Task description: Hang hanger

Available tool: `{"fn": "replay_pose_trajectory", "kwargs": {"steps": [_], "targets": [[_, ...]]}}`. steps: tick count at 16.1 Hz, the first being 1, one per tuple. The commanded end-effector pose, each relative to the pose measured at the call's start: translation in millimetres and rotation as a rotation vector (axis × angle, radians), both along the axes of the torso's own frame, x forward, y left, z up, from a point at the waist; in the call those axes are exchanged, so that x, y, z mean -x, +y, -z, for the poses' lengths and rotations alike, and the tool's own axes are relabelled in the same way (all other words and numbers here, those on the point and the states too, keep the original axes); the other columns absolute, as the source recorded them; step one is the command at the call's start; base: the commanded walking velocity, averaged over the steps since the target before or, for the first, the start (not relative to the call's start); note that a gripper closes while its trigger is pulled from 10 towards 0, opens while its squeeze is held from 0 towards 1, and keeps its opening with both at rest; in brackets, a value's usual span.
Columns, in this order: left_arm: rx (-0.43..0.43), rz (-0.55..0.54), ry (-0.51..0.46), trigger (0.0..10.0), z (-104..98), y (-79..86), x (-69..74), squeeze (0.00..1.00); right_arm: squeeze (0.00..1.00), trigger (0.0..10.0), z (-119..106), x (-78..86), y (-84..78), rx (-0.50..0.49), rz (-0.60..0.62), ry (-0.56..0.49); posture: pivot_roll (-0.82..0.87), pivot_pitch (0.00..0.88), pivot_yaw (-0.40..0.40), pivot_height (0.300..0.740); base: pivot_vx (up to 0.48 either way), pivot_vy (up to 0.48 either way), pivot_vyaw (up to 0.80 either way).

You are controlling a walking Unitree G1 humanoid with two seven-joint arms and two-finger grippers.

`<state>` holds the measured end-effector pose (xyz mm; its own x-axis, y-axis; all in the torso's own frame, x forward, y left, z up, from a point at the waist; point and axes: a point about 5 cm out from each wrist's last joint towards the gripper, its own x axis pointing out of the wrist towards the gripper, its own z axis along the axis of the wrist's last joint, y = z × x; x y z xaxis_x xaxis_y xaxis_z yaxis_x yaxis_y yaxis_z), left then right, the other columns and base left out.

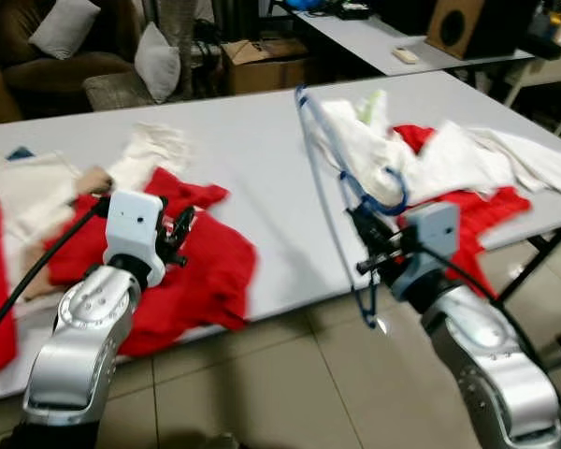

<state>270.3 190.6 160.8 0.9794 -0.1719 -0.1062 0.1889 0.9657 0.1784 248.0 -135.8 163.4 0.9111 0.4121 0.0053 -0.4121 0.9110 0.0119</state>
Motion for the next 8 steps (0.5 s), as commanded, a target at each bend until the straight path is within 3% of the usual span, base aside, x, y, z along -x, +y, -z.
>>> {"fn": "replay_pose_trajectory", "kwargs": {"steps": [1,5,6,8], "targets": [[-0.042,-0.019,0.040,10.0,1,11.2,1.3,0.00,0.00,10.0,2,-0.8,-4.5,0.008,-0.013,0.022,-0.03,0.000,0.021,0.740,0.000,0.000,0.00],[-0.116,0.093,0.154,10.0,13,16.9,12.1,0.00,0.00,10.0,9,9.4,-14.8,0.120,-0.132,0.057,-0.03,0.000,0.021,0.740,0.000,0.000,0.00],[-0.161,0.129,0.184,10.0,11,24.2,13.3,0.00,0.00,10.0,9,11.0,-22.0,0.142,-0.140,0.067,-0.04,0.000,0.027,0.740,0.000,0.000,0.00],[-0.167,0.235,0.207,10.0,2,31.1,15.1,0.00,0.00,10.0,8,12.5,-32.5,0.156,-0.162,0.077,-0.03,0.000,0.022,0.740,0.000,0.000,0.00]]}}
